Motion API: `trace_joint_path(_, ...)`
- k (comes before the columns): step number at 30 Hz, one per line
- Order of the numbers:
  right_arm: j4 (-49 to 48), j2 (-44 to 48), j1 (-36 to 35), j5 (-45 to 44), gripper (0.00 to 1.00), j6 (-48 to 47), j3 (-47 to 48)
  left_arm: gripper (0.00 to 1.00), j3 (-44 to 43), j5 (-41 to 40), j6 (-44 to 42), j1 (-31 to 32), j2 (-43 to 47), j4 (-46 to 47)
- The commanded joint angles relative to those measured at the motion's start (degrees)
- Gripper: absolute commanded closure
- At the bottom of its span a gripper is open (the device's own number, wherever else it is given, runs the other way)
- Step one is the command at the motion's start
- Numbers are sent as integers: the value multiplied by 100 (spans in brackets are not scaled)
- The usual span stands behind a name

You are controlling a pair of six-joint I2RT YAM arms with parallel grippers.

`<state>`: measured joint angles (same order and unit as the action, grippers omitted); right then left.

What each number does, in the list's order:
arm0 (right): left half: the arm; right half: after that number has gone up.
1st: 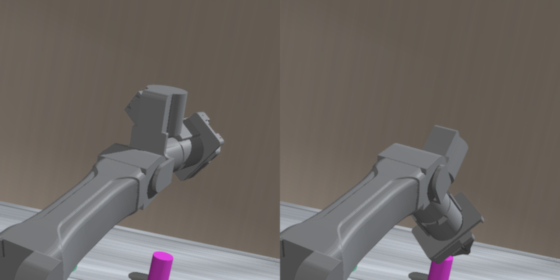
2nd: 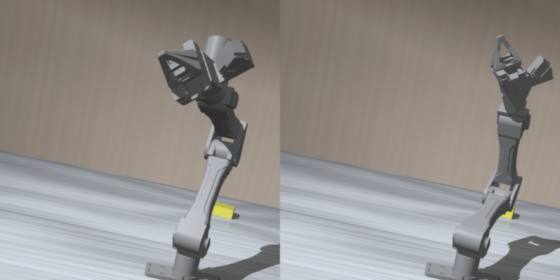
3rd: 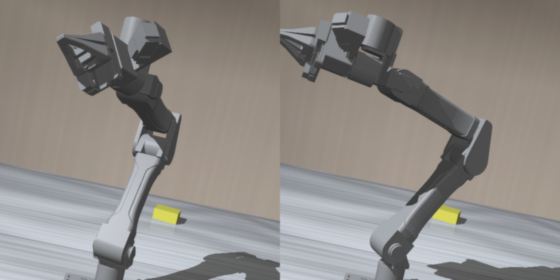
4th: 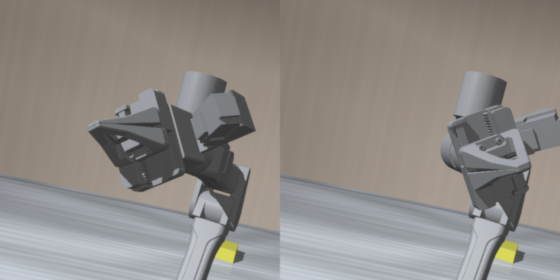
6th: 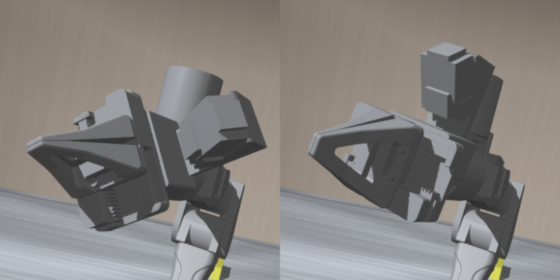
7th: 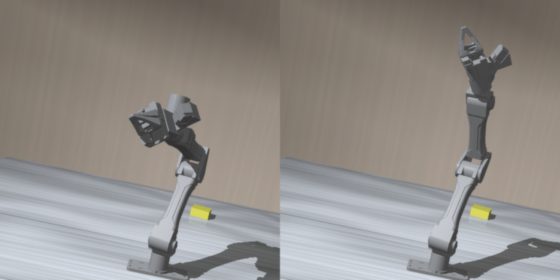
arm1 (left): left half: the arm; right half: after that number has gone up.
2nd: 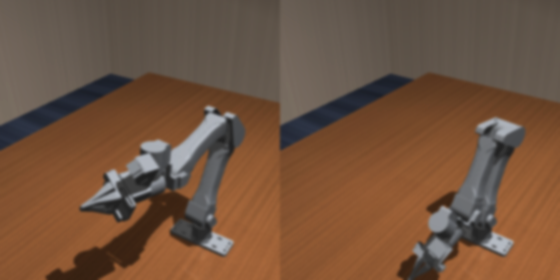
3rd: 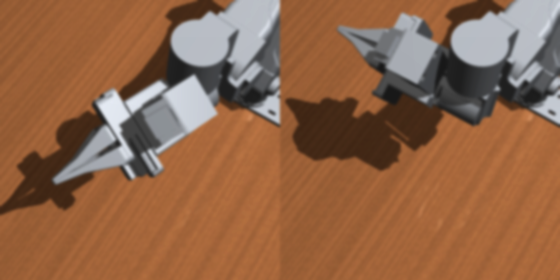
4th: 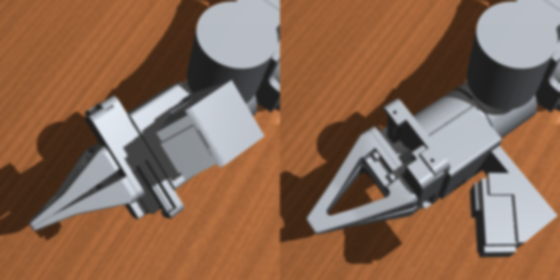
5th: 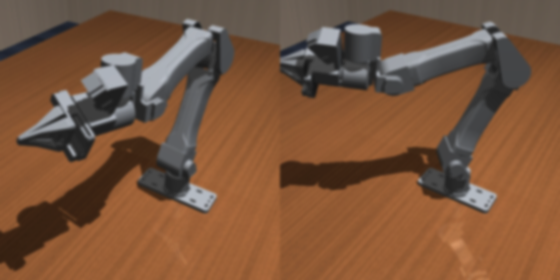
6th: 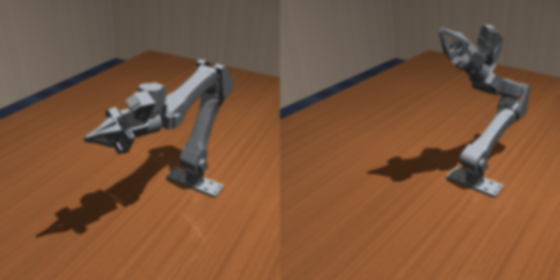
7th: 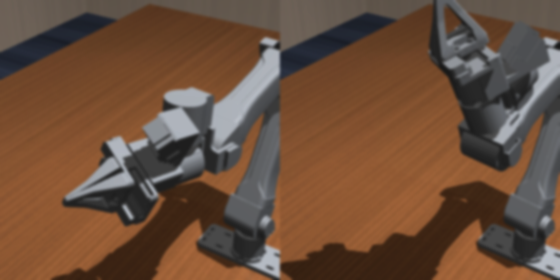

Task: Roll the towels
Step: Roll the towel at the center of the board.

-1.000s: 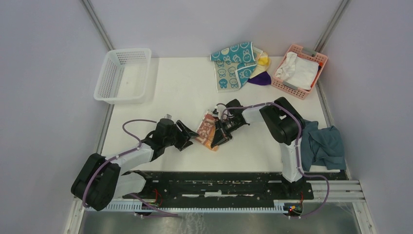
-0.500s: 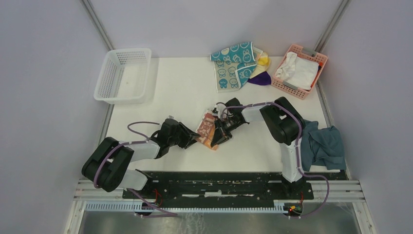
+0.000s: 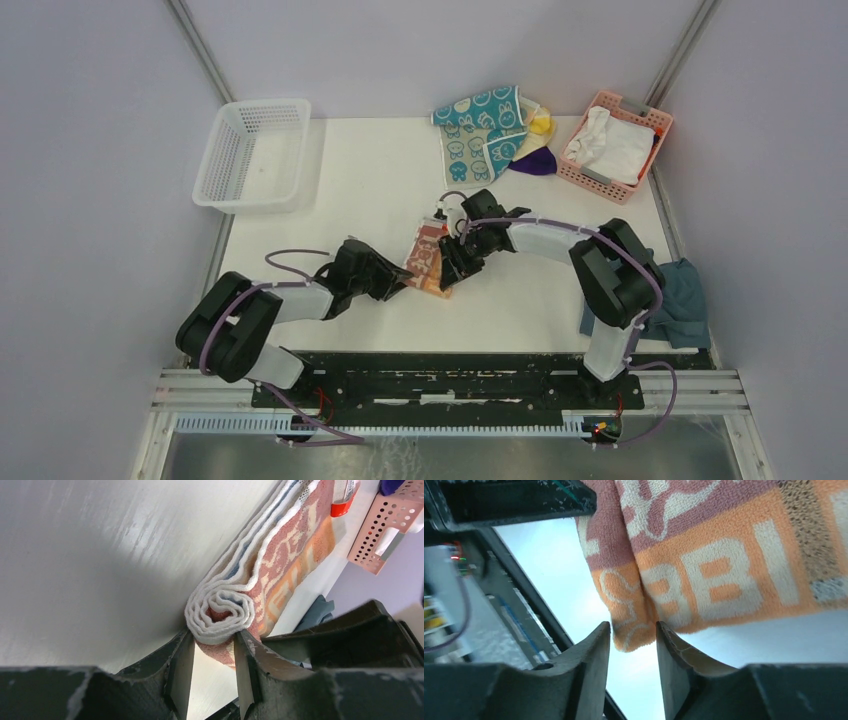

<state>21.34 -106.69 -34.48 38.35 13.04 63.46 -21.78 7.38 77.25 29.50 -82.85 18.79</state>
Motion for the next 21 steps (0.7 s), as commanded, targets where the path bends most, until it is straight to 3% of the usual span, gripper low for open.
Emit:
trace_joint_path(1, 223, 986, -343, -1470, 52, -797, -74, 58, -4, -463, 121, 21, -306, -785)
trace_joint_path(8, -282, 1839, -1308, -2950, 45, -1694, -459, 58, -108, -493, 77, 21, -325, -965)
trace_joint_path(14, -704, 1681, -1995, -3884, 45, -2308, -670, 58, -134, -449, 96, 22, -377, -991)
trace_joint_path(21, -1007, 1281, -2271, -4235, 46, -2592, -711, 57, -149, -444, 103, 21, -360, -1034)
